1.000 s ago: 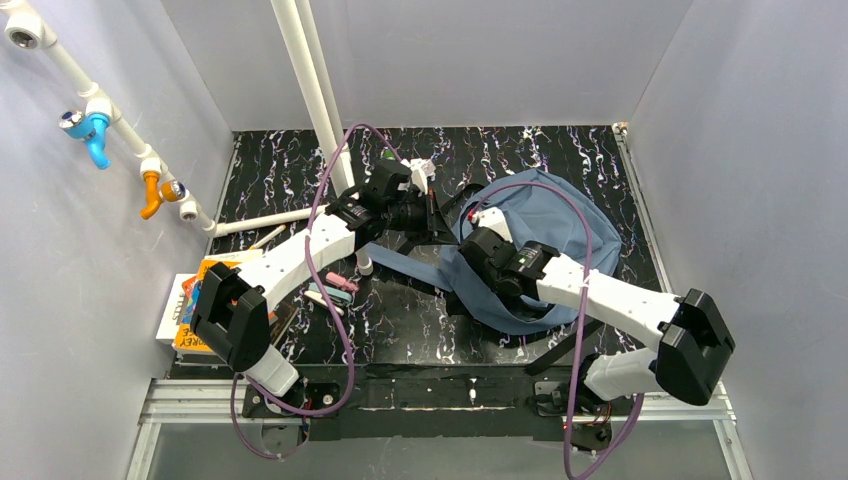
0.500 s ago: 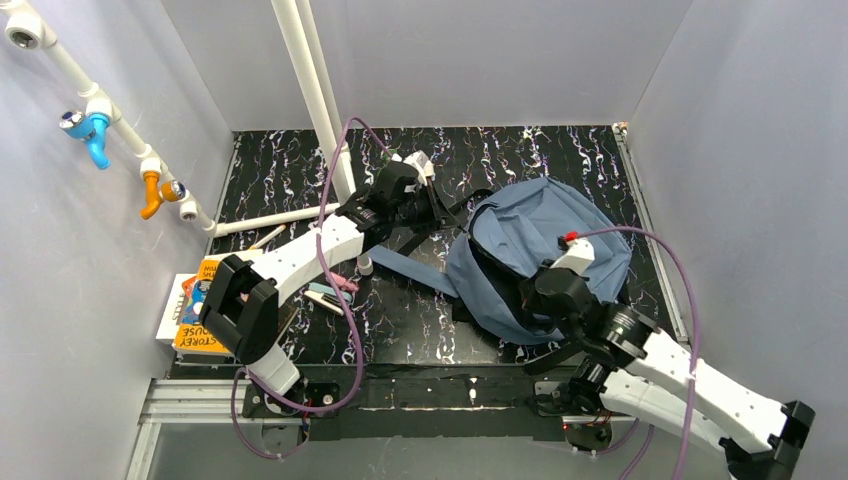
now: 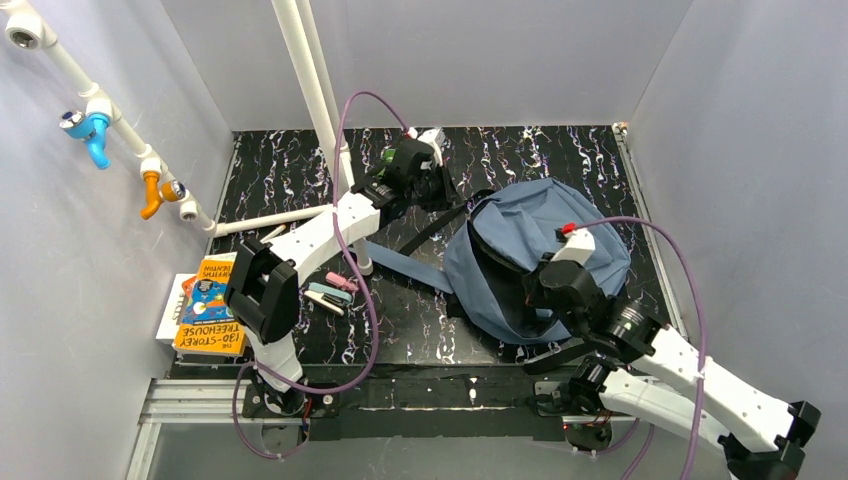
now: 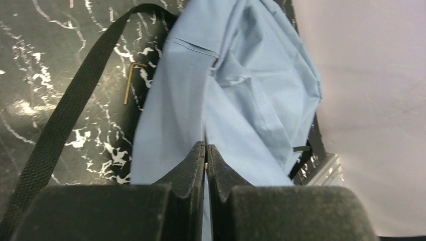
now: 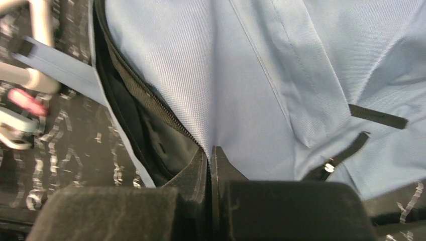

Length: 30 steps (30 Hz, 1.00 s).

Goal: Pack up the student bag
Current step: Unzip the student bag at the center of the board.

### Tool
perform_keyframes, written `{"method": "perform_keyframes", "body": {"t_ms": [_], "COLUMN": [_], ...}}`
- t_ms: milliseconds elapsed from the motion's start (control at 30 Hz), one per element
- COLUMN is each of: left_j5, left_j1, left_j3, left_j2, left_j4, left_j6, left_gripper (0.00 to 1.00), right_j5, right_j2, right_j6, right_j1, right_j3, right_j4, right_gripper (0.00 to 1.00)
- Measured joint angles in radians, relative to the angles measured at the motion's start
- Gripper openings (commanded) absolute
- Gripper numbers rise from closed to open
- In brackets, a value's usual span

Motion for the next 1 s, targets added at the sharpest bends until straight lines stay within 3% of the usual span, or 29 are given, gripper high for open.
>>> {"method": "perform_keyframes", "body": {"t_ms": [167,300,433,667,800,900,967,1000], "left_j5": [0.097,0.163,0.224,0.278,0.296,0.306,0.307,0.307], "left_j1": [0.010,0.013,0.012,0.010,0.006,0.003,0.002,0.002], "left_j3": [0.024,-0.085,-0.175,-0.218,-0.243,-0.262,-0.269,-0.271], "left_j2": [0.013,-0.030,-0.078,-0.142,-0.168,-0.185,-0.195,-0.200], "left_j4": [0.006,0.045,0.061,0.099,0.106,0.105,0.103,0.103], "left_j6": [-0.026,-0.101,-0.172,-0.222,-0.233,-0.238,-0.241,-0.242], "left_gripper": [0.00,0.00,0.00,0.00,0.00,0.00,0.00,0.00], "right_j5": [0.010,0.042,0.077,0.033,0.031,0.045,0.072,0.085], "right_j2": [0.256,0.390,0.446,0.468,0.471,0.481,0.501,0.517], "right_j6": [-0.071,-0.108,-0.161,-0.316,-0.396,-0.452,-0.473,-0.479], "right_j1": [0.000,0.001,0.003,0.022,0.043,0.044,0.044,0.044], "right_j3": [0.109,0.146,0.152,0.145,0.128,0.127,0.134,0.140], "right_j4": [-0.004,-0.027,-0.028,0.105,0.216,0.309,0.348,0.360], "right_gripper": [0.25,0.42,0.59,0.80,0.82,0.78,0.62,0.40]}}
